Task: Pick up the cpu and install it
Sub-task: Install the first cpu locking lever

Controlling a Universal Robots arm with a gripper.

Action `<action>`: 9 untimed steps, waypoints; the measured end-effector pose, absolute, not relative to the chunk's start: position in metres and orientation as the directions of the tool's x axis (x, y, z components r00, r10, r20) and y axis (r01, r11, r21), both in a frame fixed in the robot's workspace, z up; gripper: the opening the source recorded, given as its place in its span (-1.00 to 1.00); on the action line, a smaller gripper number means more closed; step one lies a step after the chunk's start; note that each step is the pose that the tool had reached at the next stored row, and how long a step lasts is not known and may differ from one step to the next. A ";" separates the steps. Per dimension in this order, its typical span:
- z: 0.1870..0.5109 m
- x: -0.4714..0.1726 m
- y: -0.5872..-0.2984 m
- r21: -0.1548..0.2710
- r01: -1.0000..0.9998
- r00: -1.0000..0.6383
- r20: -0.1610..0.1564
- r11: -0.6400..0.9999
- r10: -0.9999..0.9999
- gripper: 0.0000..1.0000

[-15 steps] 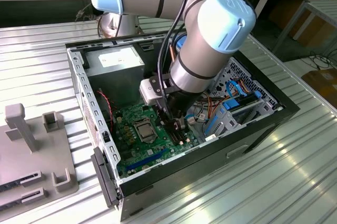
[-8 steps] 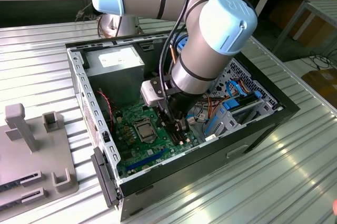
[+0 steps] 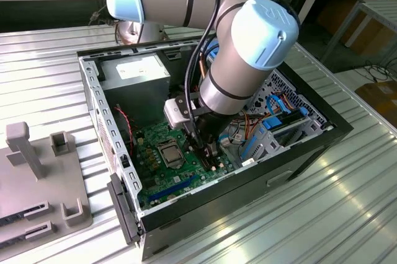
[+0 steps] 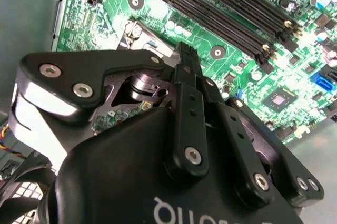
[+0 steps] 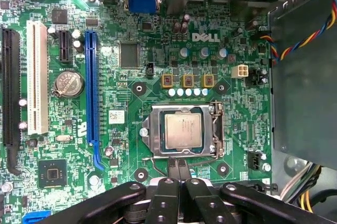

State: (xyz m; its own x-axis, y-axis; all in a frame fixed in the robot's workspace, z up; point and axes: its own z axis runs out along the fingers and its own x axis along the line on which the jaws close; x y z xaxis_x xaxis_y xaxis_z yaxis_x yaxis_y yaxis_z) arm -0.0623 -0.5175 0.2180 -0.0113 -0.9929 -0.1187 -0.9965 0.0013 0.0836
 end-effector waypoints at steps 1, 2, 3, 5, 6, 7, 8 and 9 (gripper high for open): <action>0.218 -0.062 -0.518 0.083 -0.997 -0.011 -0.119 0.001 -0.993 -0.79; 0.217 -0.062 -0.518 0.083 -0.997 -0.011 -0.119 0.001 -0.993 -0.79; 0.217 -0.062 -0.518 0.083 -0.997 -0.011 -0.119 0.001 -0.993 -0.79; 0.217 -0.062 -0.519 0.083 -0.997 -0.011 -0.119 0.001 -0.993 -0.79; 0.214 -0.062 -0.526 0.083 -0.997 -0.010 -0.119 0.000 -0.993 -0.79; 0.211 -0.062 -0.527 0.083 -0.997 -0.010 -0.119 0.000 -0.993 -0.79; 0.211 -0.062 -0.527 0.083 -0.997 -0.010 -0.119 0.000 -0.993 -0.79; 0.210 -0.062 -0.527 0.083 -0.997 -0.010 -0.119 0.000 -0.993 -0.79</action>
State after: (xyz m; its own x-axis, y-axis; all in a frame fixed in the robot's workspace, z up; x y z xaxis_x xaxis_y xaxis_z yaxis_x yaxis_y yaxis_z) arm -0.0624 -0.5268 0.2101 -0.0098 -0.9928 -0.1190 -0.9965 -0.0001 0.0831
